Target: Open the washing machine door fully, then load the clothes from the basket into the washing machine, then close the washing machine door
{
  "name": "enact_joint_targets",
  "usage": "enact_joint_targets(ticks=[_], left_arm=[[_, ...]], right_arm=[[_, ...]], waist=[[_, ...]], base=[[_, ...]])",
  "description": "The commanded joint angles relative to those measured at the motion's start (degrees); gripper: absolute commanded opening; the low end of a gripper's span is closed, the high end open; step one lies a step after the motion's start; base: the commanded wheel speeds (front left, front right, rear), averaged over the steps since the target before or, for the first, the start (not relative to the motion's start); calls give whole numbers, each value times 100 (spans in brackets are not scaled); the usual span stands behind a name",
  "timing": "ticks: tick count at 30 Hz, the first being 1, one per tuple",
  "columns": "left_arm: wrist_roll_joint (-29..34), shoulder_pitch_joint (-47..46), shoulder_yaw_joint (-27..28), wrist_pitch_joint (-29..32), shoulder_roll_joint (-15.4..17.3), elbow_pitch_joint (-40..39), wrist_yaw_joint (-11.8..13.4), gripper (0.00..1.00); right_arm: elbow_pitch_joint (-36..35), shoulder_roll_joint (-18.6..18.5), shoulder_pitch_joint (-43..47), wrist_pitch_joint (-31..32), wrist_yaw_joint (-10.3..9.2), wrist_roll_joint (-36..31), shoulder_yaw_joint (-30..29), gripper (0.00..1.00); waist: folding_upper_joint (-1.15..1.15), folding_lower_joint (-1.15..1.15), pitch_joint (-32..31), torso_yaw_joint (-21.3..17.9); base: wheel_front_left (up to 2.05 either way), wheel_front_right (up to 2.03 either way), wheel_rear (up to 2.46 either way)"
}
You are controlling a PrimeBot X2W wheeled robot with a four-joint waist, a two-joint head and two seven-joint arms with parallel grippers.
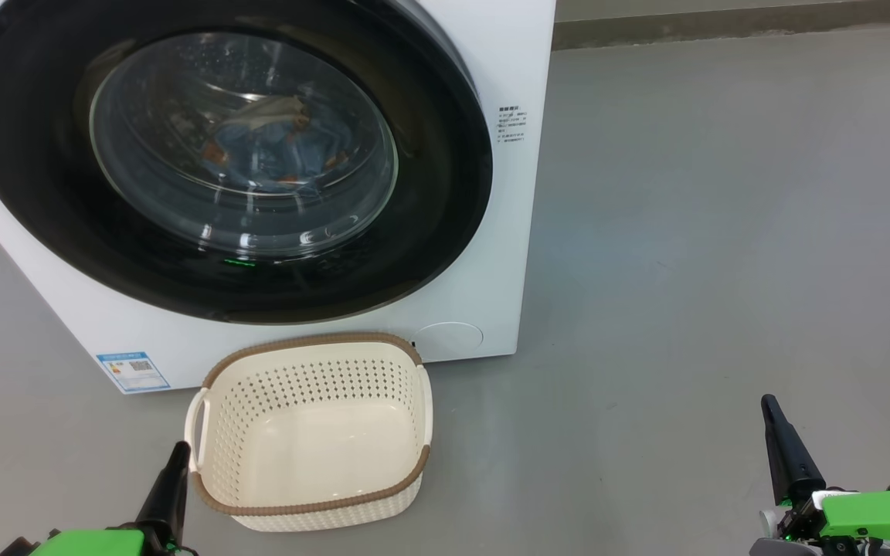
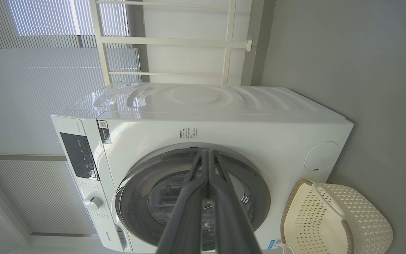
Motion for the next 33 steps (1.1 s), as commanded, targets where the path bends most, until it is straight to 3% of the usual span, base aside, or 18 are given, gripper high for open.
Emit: enact_joint_targets(ticks=[1, 33], left_arm=[[-49, -232, 196, 33, 145, -140, -41, 0], [-49, -232, 196, 33, 145, -141, -41, 0]], right_arm=[[-140, -40, -234, 44, -6, 60, 154, 0], [-140, -40, -234, 43, -6, 61, 154, 0]], waist=[[0, 0, 0, 0], [0, 0, 0, 0]], base=[[0, 0, 0], [0, 0, 0]])
